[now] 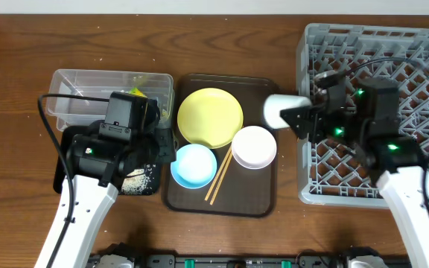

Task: Sort waste into correct bins and load items into the dishwasher rack
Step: 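Carry the white cup with the right gripper over the dish rack, then lower the white cup into the rack and open the right gripper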

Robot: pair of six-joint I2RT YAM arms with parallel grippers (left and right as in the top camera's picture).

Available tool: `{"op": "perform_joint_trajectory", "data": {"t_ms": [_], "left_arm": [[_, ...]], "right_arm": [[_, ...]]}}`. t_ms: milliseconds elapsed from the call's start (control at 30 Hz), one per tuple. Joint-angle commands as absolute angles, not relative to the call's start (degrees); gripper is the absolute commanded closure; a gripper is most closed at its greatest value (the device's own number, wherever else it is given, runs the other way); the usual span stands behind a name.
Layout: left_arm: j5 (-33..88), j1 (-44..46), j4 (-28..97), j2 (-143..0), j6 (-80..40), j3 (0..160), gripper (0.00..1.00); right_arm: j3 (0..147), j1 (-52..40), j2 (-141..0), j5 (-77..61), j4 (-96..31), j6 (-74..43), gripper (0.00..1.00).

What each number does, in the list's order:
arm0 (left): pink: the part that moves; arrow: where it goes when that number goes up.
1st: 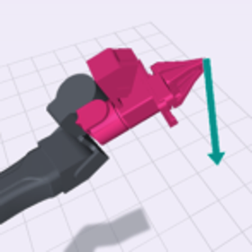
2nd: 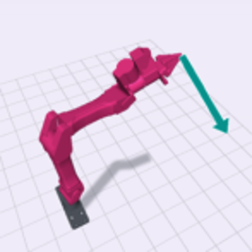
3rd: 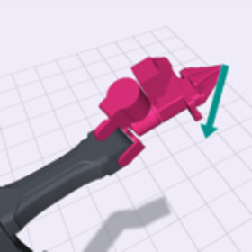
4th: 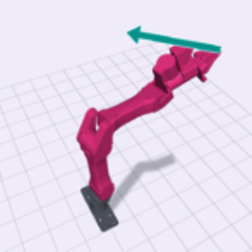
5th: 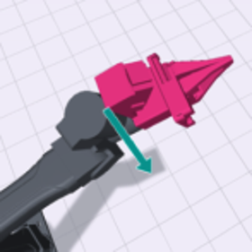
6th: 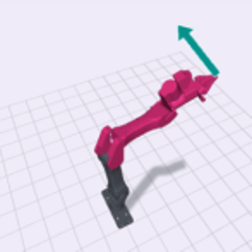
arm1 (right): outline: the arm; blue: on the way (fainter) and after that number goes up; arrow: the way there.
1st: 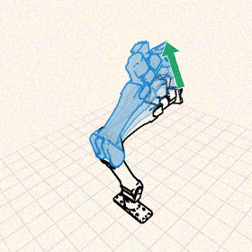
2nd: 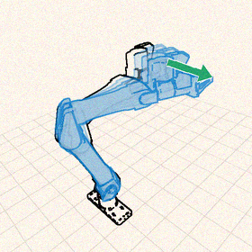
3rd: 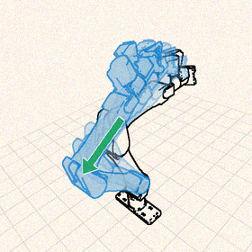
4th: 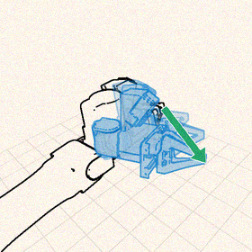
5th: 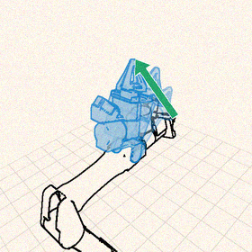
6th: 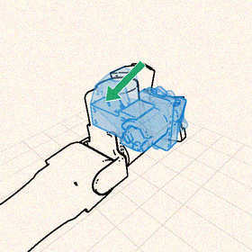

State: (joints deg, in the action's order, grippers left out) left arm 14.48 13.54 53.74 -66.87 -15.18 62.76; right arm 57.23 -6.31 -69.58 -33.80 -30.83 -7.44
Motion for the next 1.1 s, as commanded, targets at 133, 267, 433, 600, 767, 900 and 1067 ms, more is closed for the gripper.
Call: {"op": "perform_joint_trajectory", "data": {"t_ms": [133,267,433,600,767,900,1067], "left_arm": [[12.78,13.19,53.74,-66.22,-14.61,62.92,0.50],[12.78,13.19,53.74,-66.22,-14.61,62.92,0.50],[12.78,13.19,53.69,-66.22,-14.61,62.92,0.50],[12.78,13.19,53.69,-66.24,-14.61,62.92,0.50],[12.78,13.19,53.69,-66.22,-14.61,62.92,0.50],[12.78,13.19,53.69,-66.22,-14.61,62.92,0.50],[12.78,13.19,53.71,-66.22,-14.61,62.92,0.50]], "right_arm": [[67.42,-3.05,-67.37,-10.04,-46.57,-4.62,0.99],[69.47,0.49,-67.37,0.32,-52.45,-4.64,0.99],[69.71,5.89,-67.42,9.43,-56.77,-4.64,0.99],[69.67,11.25,-67.79,12.03,-59.83,-4.67,0.99],[69.63,15.92,-69.95,12.01,-62.65,-6.52,0.99],[69.63,18.26,-72.84,12.01,-62.96,-6.79,0.99],[69.63,19.84,-76.97,11.97,-62.57,-6.83,0.99]]}}
